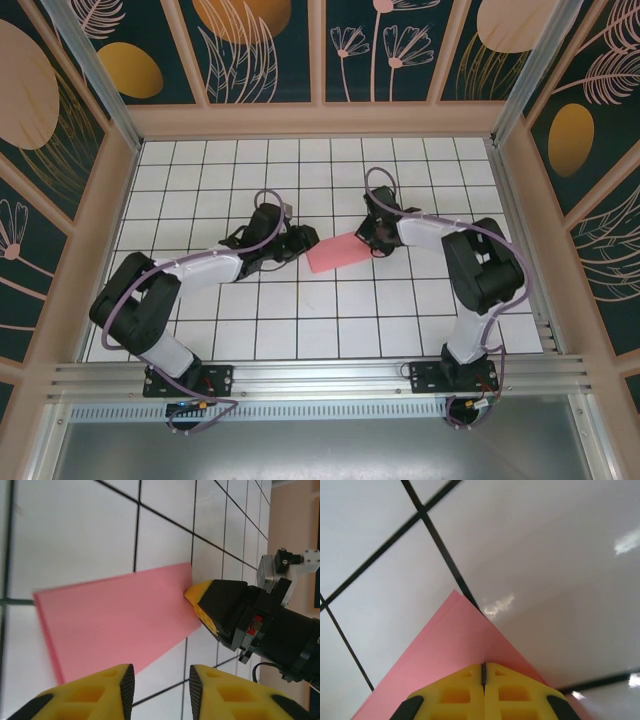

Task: Fold a paper plane with a square sheet of paper (pick it up from the middle)
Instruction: Rotate the paper at the center of the table.

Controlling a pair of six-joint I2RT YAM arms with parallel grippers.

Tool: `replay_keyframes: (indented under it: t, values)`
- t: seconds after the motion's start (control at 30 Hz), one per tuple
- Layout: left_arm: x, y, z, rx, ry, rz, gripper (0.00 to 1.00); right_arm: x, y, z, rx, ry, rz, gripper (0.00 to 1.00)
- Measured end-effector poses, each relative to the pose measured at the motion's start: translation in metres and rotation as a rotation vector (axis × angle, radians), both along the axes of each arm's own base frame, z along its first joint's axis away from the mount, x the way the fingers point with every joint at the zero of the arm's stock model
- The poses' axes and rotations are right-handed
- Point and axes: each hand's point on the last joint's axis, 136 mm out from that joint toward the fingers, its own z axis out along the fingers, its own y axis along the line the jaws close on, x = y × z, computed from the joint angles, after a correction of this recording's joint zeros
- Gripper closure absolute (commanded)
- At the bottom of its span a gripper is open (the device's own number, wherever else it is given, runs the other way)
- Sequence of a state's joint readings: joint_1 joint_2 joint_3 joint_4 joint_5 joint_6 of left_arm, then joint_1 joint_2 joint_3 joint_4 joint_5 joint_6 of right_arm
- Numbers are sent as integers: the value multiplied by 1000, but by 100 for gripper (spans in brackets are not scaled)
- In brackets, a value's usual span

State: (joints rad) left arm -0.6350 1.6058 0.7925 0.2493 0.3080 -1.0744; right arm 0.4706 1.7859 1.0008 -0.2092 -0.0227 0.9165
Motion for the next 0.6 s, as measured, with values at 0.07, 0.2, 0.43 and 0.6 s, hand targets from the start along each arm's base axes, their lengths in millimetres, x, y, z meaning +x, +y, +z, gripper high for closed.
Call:
replay_keyframes:
  t: [0.07, 0.2, 0.43, 0.6]
  values:
    - [-5, -11, -4, -18, 13, -19, 74, 0, -2, 9, 37, -40, -3, 95]
    - [-14, -27, -12, -43, 40, -47, 81, 0, 0, 42, 152, -170, 30, 95]
    - [-21, -37, -32, -44, 92, -47, 90, -35, 19, 48, 301, -226, 163, 96]
    - [-27, -41, -52, -23, 133, -52, 92, -66, 38, 31, 360, -166, 266, 98]
